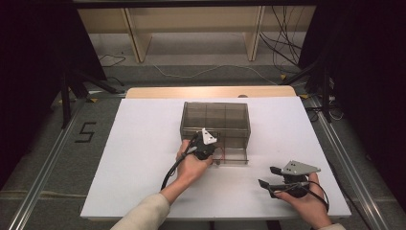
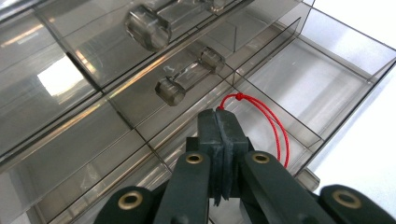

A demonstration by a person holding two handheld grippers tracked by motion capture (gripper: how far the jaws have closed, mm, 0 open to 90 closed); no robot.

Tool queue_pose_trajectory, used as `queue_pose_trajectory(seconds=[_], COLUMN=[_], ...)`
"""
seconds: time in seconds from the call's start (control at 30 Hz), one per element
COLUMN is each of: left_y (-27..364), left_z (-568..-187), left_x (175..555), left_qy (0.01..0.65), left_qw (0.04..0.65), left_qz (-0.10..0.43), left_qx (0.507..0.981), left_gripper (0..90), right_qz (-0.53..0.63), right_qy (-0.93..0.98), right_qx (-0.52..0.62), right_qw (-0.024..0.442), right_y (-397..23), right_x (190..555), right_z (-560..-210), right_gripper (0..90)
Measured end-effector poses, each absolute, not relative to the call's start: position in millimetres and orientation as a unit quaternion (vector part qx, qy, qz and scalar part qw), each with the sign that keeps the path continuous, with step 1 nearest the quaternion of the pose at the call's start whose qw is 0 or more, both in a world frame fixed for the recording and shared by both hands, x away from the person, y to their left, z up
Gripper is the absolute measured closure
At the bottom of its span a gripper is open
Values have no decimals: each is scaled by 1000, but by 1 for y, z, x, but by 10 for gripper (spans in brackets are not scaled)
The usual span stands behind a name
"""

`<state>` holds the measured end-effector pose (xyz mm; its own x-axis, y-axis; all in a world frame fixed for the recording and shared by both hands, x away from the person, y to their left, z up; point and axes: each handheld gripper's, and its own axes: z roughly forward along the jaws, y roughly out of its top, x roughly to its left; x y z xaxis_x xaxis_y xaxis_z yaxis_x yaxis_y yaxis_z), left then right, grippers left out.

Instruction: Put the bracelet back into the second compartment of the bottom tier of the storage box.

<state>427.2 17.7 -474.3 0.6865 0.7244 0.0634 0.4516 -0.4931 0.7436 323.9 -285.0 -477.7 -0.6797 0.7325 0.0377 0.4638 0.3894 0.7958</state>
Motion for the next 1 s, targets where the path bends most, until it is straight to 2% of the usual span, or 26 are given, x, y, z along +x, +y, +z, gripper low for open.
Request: queue_pose_trajectory(seconds=[1.0], left_y=[14], left_z=[-484], left_x=[432], left_qy=[347], left_qw=[344], left_qz=[185], left_qx=[853], left_gripper=[894], right_qz=[414], right_qy=[818], right_qx=[366], right_qw=[160], right_y=[-285], right_x=[324], right_z=[-478], right_gripper=[323])
